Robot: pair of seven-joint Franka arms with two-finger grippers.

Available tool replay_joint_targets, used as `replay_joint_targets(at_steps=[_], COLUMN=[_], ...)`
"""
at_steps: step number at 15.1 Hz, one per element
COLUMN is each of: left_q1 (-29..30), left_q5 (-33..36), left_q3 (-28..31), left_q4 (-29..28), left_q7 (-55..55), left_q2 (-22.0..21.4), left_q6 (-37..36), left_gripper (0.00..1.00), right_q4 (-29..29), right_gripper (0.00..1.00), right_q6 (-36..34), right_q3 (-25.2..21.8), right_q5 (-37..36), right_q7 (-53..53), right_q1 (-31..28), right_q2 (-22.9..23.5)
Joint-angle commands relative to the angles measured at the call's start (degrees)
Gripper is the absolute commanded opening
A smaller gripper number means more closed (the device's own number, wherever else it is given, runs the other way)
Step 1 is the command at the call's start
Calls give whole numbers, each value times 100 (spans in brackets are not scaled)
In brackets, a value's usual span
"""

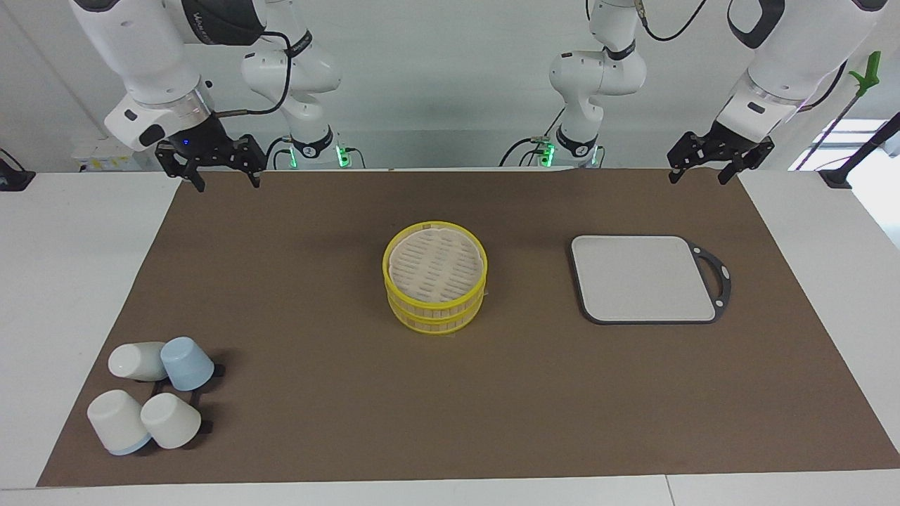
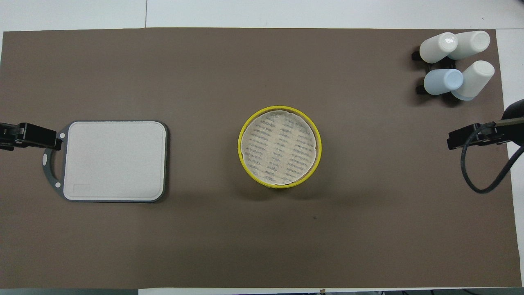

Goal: Place bun in steamer

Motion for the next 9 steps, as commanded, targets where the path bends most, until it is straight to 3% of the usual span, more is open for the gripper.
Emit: replay_joint_targets(at_steps=[1,9], left_q1=[-68,-68], left_q5=[-4,5], left_q3=[53,53], left_q4=[14,14], left_q7=[37,54], left_q2=[-12,-3], left_q6=[79,87], left_gripper=[100,100], right_q4=[100,126], right_gripper=[100,100], right_q6=[-94,-93], right_q3=[-84,-58], right_q5=[124,124], right_q7=[41,41], right_q1=[80,54], right_q2=[64,90])
